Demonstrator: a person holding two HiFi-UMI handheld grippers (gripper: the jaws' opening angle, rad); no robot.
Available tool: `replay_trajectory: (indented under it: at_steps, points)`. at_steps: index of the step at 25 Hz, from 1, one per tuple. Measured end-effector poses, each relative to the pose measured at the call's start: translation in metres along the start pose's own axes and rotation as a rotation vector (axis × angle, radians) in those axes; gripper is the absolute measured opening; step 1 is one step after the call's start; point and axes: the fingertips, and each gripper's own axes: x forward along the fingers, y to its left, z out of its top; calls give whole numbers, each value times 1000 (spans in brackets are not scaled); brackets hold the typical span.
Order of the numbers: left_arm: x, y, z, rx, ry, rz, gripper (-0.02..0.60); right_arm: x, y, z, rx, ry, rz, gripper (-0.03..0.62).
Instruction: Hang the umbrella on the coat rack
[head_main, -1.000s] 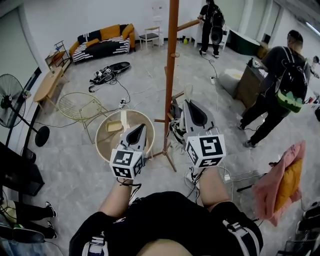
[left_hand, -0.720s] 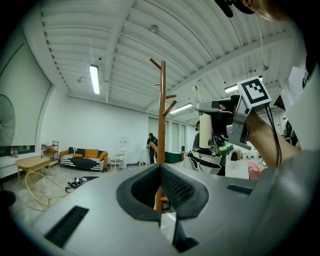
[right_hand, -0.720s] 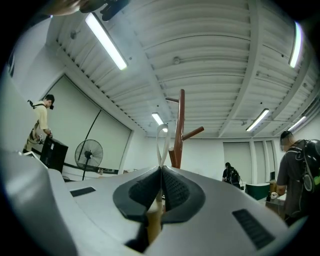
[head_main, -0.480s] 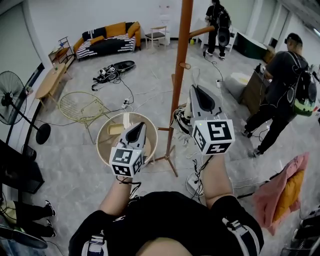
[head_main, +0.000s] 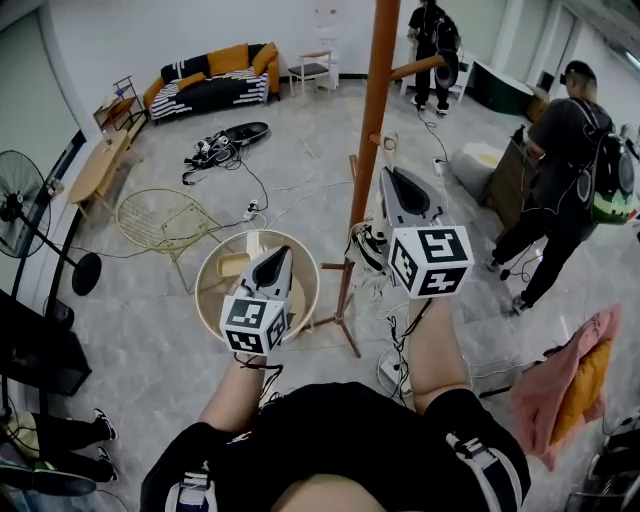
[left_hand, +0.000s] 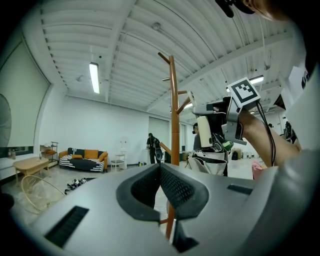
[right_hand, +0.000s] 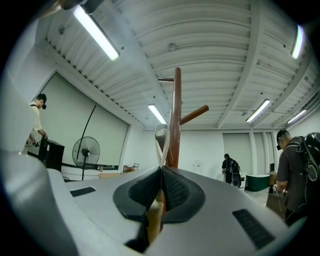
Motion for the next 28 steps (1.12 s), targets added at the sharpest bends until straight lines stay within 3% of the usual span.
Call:
replay_trajectory:
  at_steps: [9, 17, 19, 21, 22, 25, 28]
  points:
    - [7, 15, -8, -14, 10, 1, 17, 20, -6, -34, 32, 93, -24, 18]
    - [10, 14, -15, -16, 16, 0, 17, 23, -8, -46, -17, 71, -34, 29]
    - [12, 11, -17, -15, 19, -2, 17, 19, -7, -45, -38, 47, -26, 54]
    - [14, 11, -19, -14, 21, -8, 17, 17, -4, -42, -49, 16, -11, 172]
    - [14, 13, -20, -14, 22, -11, 17, 16, -1, -40, -47, 0, -9, 196]
    - [12, 16, -21, -17, 24, -27, 17, 4, 5, -33, -24, -62, -39, 193]
    - [10, 13, -25, -17, 27, -47, 17, -20, 3, -34, 11, -127, -104, 123]
